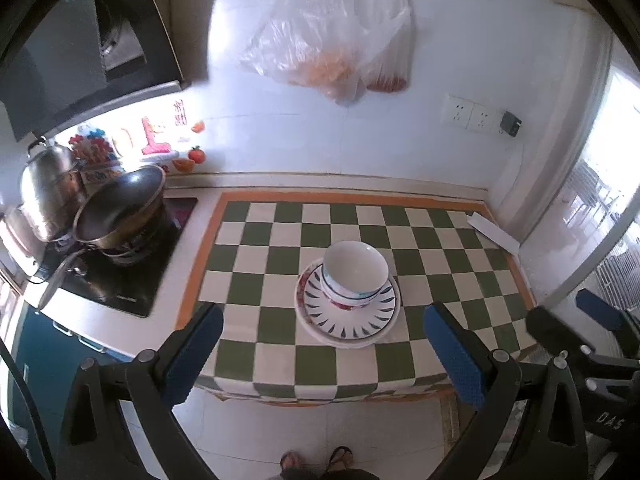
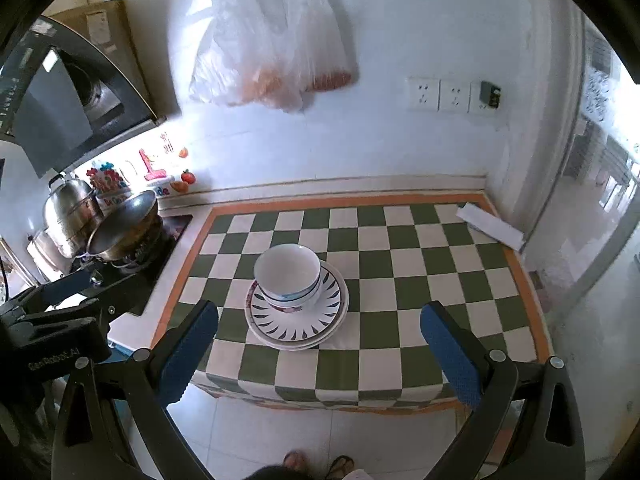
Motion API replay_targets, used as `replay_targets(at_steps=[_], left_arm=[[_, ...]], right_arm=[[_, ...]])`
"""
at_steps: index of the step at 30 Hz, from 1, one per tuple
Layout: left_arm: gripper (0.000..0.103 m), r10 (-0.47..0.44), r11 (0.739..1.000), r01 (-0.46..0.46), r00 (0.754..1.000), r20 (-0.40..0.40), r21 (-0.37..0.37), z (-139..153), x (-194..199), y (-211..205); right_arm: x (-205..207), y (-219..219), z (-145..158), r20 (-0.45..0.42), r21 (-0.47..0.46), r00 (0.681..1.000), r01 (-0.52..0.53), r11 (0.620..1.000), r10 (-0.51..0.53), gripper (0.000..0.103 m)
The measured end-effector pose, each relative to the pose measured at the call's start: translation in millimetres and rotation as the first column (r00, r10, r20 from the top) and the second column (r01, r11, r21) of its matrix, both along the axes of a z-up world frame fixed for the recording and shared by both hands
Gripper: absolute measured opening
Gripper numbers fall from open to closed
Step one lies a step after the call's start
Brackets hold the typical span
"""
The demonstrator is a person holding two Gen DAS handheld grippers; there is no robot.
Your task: Organize plates and bowls
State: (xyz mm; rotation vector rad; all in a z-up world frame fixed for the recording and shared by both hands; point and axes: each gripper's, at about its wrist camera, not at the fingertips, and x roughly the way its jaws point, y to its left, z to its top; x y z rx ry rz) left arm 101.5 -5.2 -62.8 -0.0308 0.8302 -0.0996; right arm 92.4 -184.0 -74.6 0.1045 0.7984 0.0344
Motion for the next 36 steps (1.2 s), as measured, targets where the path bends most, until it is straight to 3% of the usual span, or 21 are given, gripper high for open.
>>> replay_targets(at_steps=[8, 17, 23, 36], left_arm=[[0.103, -0.020, 0.999, 0.018, 0.998, 0.059, 0.042, 23, -61, 21], [0.103, 0.001, 0.999, -0.005, 0.996, 0.084, 0.050, 39, -106, 48], [0.103, 0.015, 0.999, -0.018, 0.995, 0.094, 0.029, 45, -124, 57], [0.103, -0.009, 1.000, 0.008, 0.997, 0.078, 0.022, 41, -135, 52]], right_arm=[[-75, 24, 41, 0.076, -0.016, 0.996, 0.053, 0.998, -0.051, 0.103], [-139, 51, 64, 0.100, -0.030, 0.991, 0.089, 0.996, -0.085, 0.103], [-161, 57, 71, 0.113, -0.042, 0.988, 0.106, 0.994, -0.101, 0.103], [-163, 58, 71, 0.102, -0.053, 0.990, 0.100, 0.994, -0.094, 0.103]])
